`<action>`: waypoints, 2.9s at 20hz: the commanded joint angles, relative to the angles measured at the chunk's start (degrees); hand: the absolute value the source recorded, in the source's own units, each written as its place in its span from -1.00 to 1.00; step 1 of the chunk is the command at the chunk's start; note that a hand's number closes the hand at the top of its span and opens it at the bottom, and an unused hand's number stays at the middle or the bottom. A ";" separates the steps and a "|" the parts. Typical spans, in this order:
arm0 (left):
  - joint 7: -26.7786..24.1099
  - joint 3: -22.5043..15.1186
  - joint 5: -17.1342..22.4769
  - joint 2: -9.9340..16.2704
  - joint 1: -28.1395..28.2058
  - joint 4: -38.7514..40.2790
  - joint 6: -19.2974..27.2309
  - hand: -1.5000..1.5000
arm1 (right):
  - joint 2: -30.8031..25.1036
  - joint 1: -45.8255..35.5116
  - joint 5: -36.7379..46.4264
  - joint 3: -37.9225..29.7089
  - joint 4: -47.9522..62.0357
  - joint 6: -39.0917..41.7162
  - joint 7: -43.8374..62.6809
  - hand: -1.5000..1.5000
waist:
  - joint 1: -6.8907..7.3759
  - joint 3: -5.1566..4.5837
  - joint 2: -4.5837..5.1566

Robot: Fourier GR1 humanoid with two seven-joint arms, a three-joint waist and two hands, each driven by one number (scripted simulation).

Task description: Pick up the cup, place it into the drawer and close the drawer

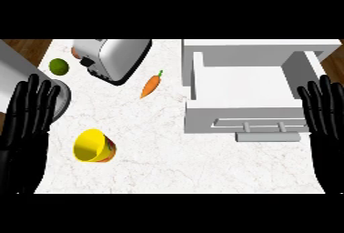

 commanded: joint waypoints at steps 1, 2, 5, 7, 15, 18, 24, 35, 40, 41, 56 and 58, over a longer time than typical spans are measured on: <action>1.02 0.56 -1.93 -0.87 1.86 -2.52 1.97 -1.00 | 0.71 1.46 1.26 2.39 -2.22 0.32 1.98 -1.00 | 0.49 -0.07 -0.69; 1.64 -0.37 -7.65 -3.28 -5.34 3.43 7.34 -1.00 | 0.22 -1.89 0.54 0.43 2.64 0.36 0.36 -1.00 | 0.27 -0.04 -0.55; 3.40 -0.60 -14.29 -4.56 -0.43 -2.01 15.59 -1.00 | 0.30 -2.29 0.15 -0.36 3.71 0.28 -0.78 -1.00 | 0.92 0.02 -0.64; 1.52 -0.59 -5.23 -4.60 1.22 3.17 23.13 -1.00 | -0.01 -0.26 -6.63 0.54 0.93 4.07 3.22 -1.00 | 0.21 -0.13 -0.55; 3.64 -10.54 -9.31 -4.67 -0.11 2.69 33.65 -1.00 | 1.39 -5.23 -3.78 0.82 4.52 2.06 4.55 -1.00 | 0.54 -0.06 -0.64; 4.57 -10.35 -10.70 -4.67 -4.43 5.86 35.14 -1.00 | 1.12 -5.59 -5.31 -1.35 4.55 1.99 5.47 -1.00 | 0.40 -0.06 -0.63; 1.03 -10.84 -7.43 -4.67 -3.03 8.82 36.00 -1.00 | 1.84 -3.84 -2.57 2.11 -0.57 1.59 8.40 -1.00 | 0.37 -0.07 -0.66; 2.37 -10.26 -7.62 -4.68 -3.15 11.22 39.88 -1.00 | 1.47 -6.81 -4.96 -1.00 1.45 2.46 8.01 -1.00 | 0.41 -0.07 -0.64; -3.04 -10.89 -3.26 -4.67 1.81 14.15 40.48 -1.00 | -0.08 -8.74 -6.10 -3.96 4.79 3.54 6.49 -1.00 | 0.48 -0.08 -0.61; -2.71 -10.74 -3.74 -4.67 4.11 12.75 39.23 -1.00 | 0.91 -3.80 -5.17 -1.79 1.74 3.92 5.98 -1.00 | 0.43 -0.07 -0.66; -21.17 -3.12 9.24 -4.65 9.51 27.86 33.26 -1.00 | 2.95 -10.71 -2.17 0.00 6.58 1.39 6.30 -1.00 | 0.71 -0.10 -0.57; -21.35 -4.96 10.70 -4.64 11.30 27.09 34.24 -1.00 | 0.77 -5.56 -6.06 -2.85 3.12 4.29 7.31 -1.00 | 0.48 -0.08 -0.65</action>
